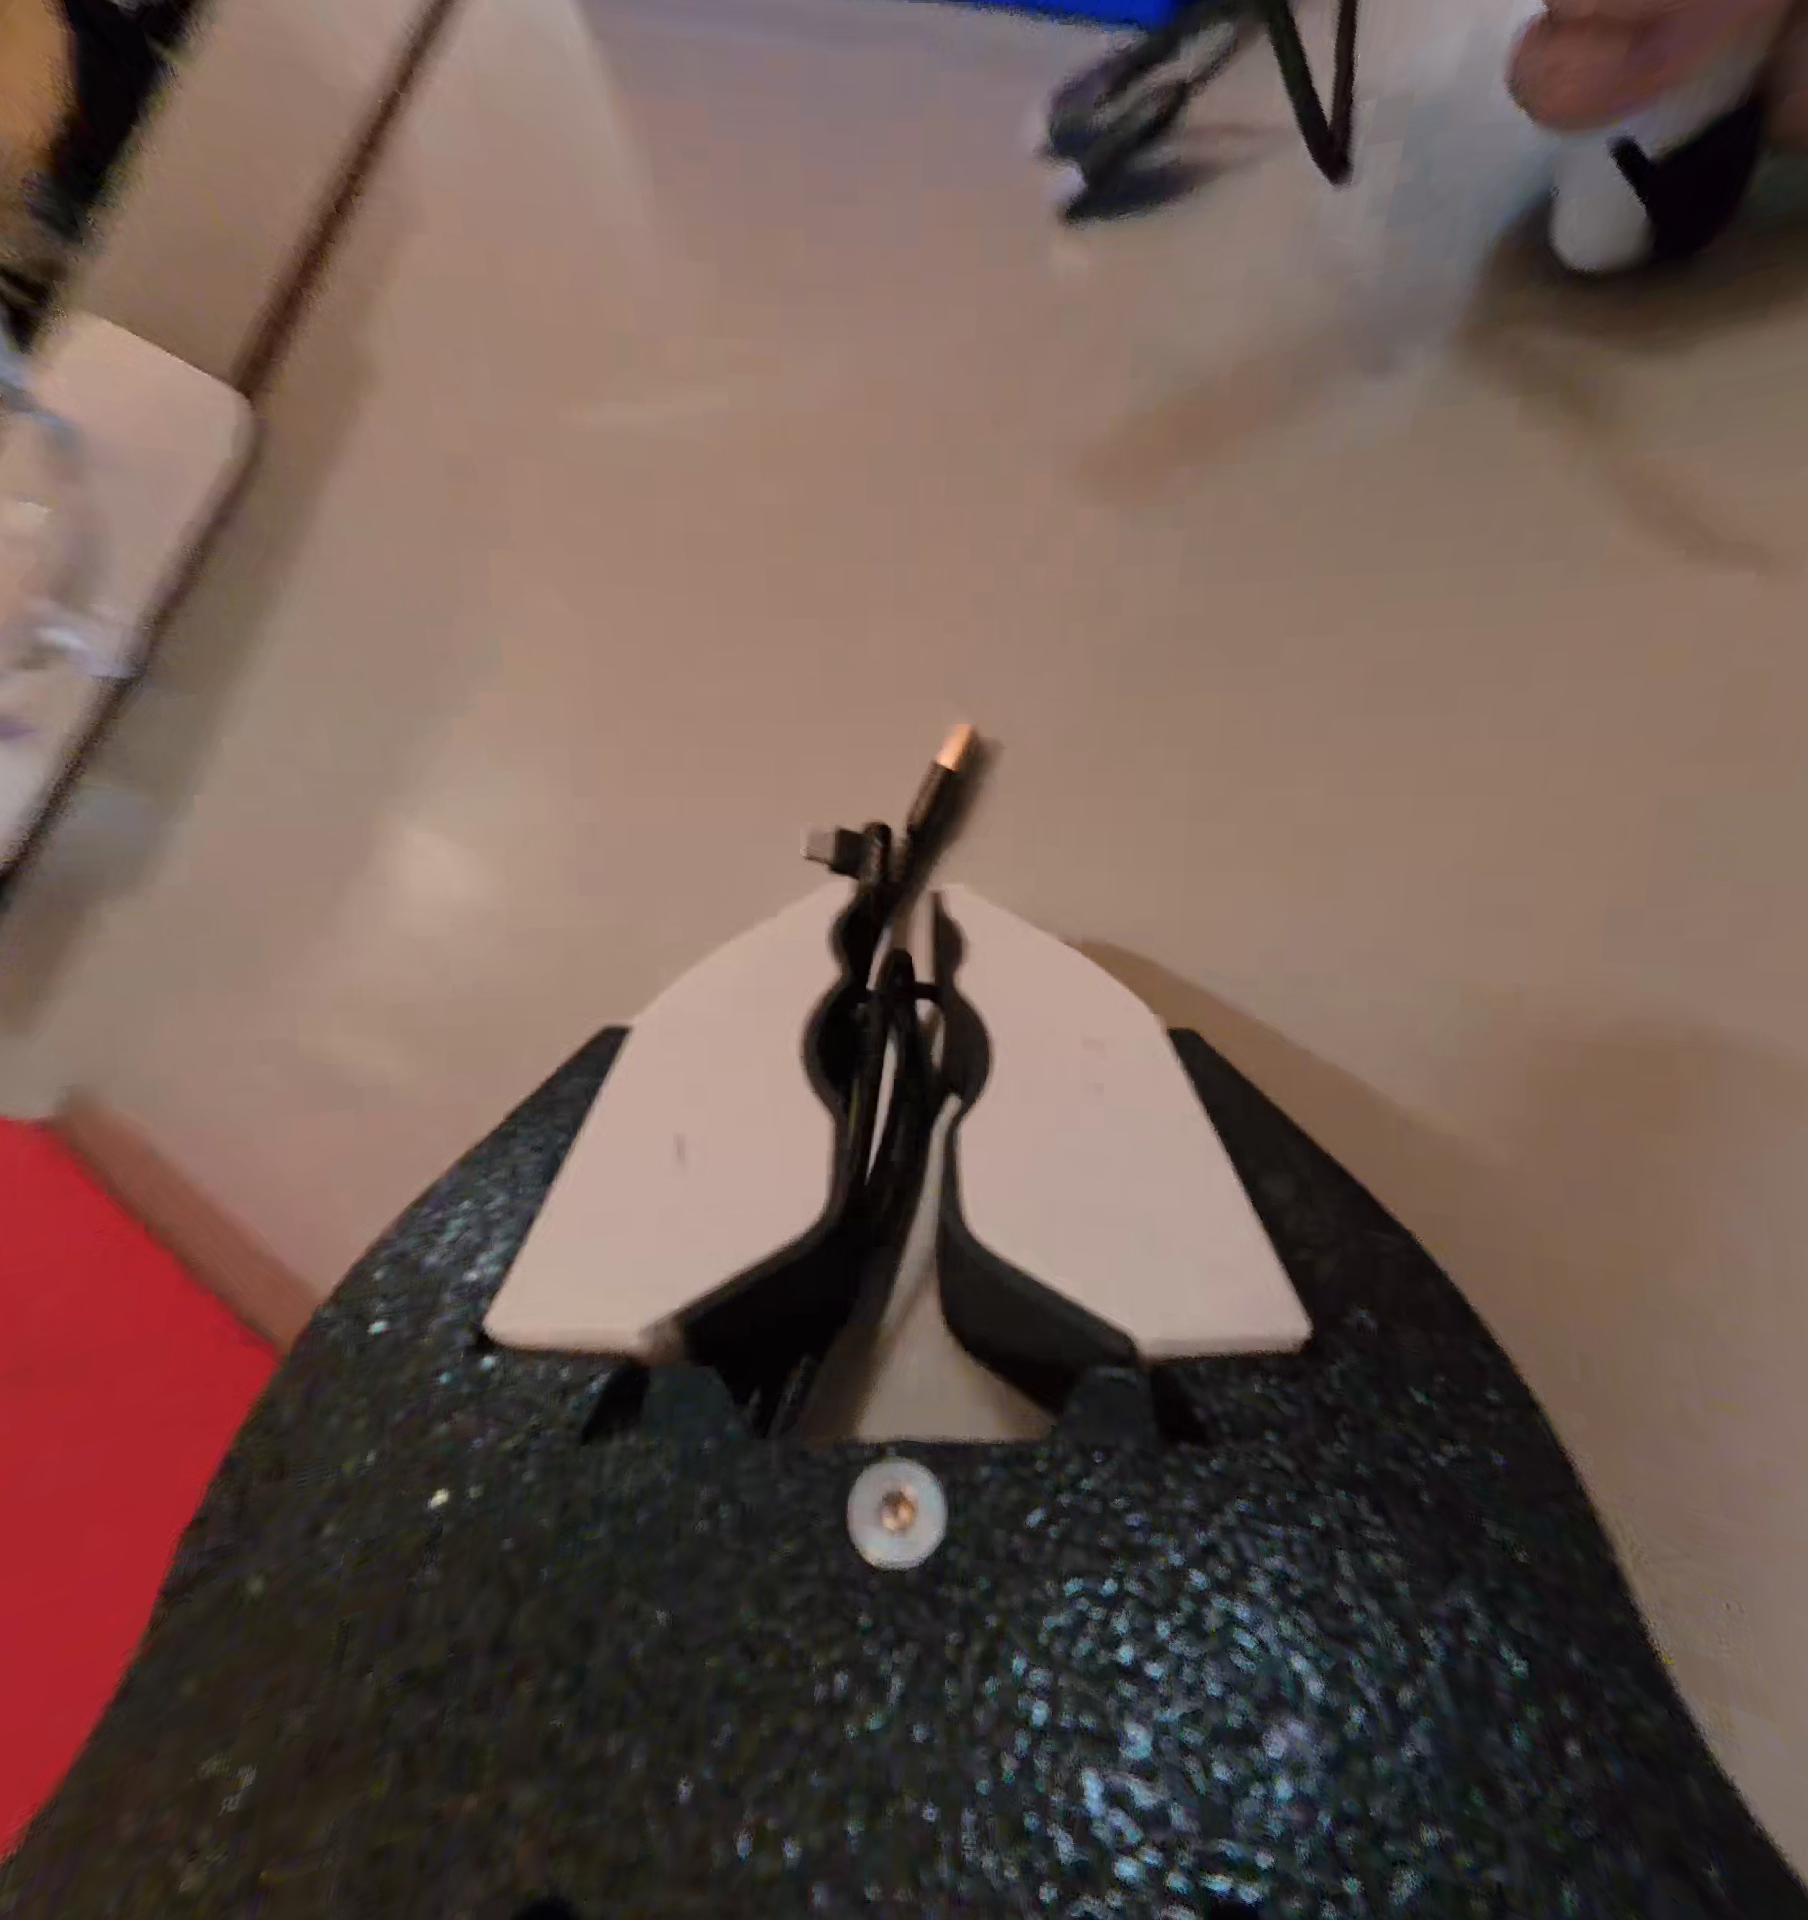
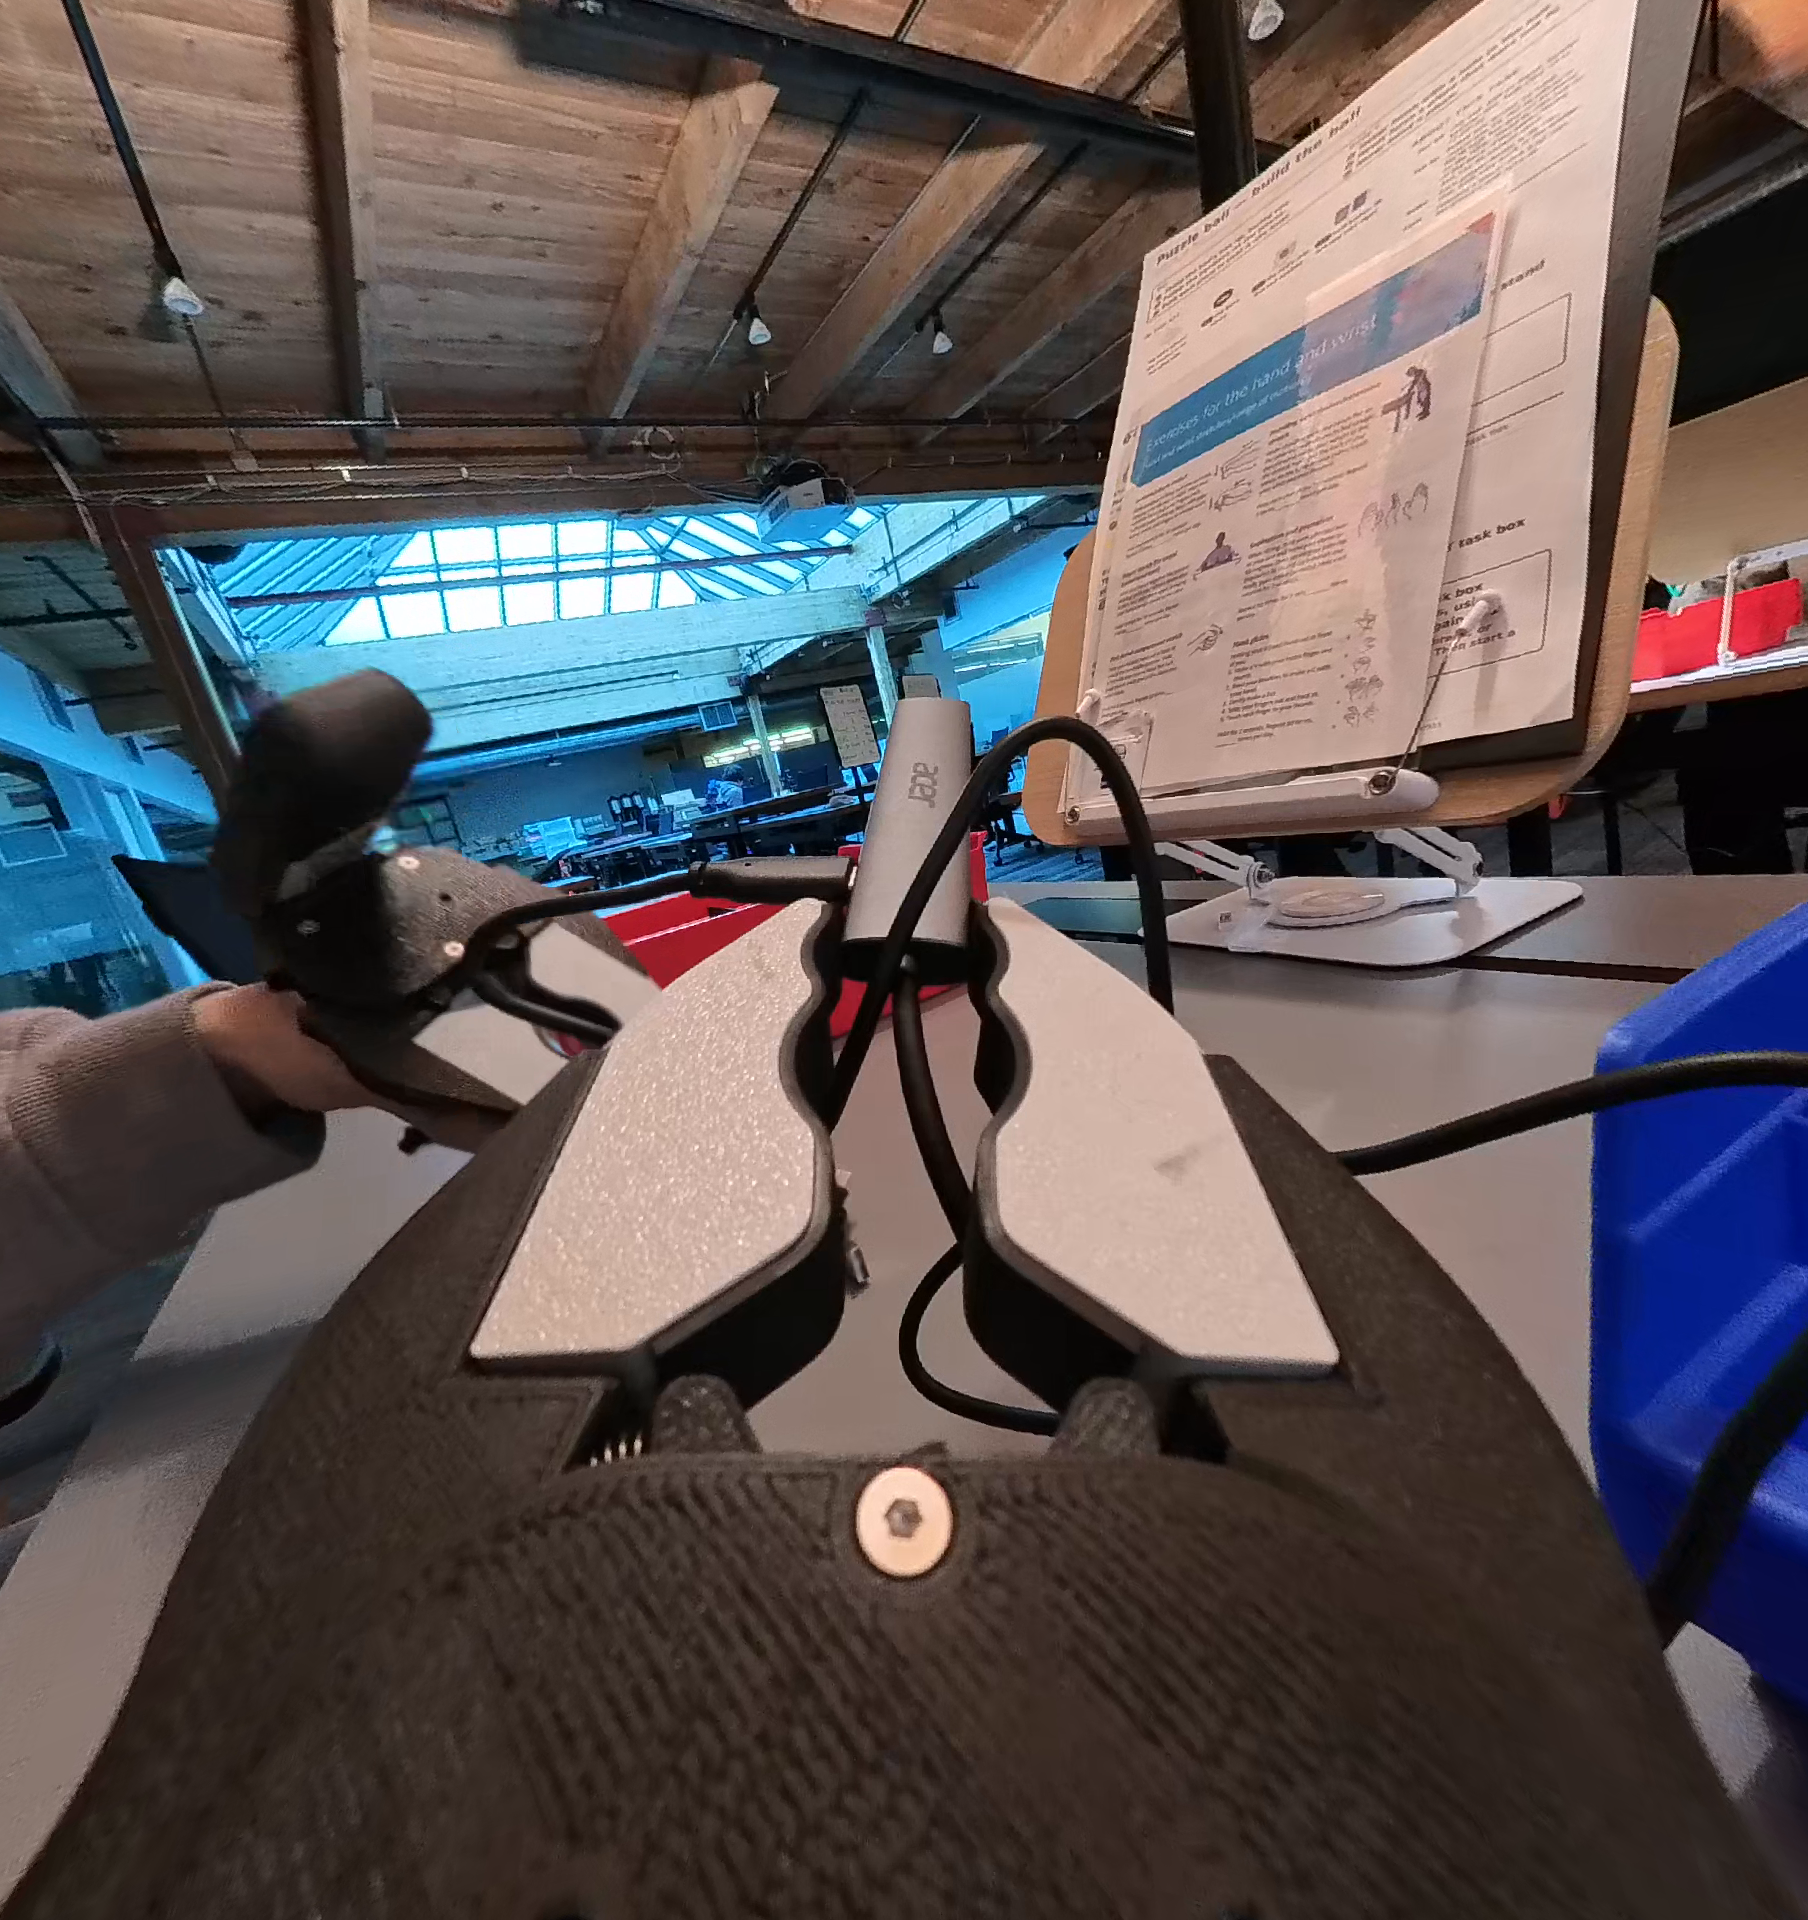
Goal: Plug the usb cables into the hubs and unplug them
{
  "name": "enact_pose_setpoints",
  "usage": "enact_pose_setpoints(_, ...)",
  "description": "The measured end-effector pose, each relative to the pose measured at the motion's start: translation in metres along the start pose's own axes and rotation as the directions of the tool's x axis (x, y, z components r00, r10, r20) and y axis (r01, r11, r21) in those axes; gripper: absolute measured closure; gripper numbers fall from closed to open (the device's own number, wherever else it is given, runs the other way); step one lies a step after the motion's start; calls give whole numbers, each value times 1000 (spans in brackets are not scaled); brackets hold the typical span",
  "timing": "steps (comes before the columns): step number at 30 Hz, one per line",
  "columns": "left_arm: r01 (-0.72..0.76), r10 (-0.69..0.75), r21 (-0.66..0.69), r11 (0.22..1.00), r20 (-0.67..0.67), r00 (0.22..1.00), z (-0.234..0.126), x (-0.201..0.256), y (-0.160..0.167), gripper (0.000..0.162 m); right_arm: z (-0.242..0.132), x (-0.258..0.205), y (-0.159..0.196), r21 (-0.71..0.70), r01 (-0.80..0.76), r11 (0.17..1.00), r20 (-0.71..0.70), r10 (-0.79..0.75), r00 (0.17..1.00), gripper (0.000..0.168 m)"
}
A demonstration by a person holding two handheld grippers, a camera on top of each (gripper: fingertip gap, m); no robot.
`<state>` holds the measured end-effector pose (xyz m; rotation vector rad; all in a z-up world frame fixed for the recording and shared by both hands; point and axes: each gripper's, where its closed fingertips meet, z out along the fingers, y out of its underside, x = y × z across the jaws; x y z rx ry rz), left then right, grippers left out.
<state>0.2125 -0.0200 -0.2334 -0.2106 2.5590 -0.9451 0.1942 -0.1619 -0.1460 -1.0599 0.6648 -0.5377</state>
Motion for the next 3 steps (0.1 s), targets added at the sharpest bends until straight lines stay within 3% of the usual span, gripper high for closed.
enact_pose_setpoints(1,-21,21,-1,1000,42,999,-3,-2,-5,139,0,0,0,0,0,1000,0,0,1000,145)
enact_pose_setpoints(3,-46,51,-53,998,97,994,-1,-2,-7,134,0,-1,0,-1,3,1000,2,-3,1000,145)
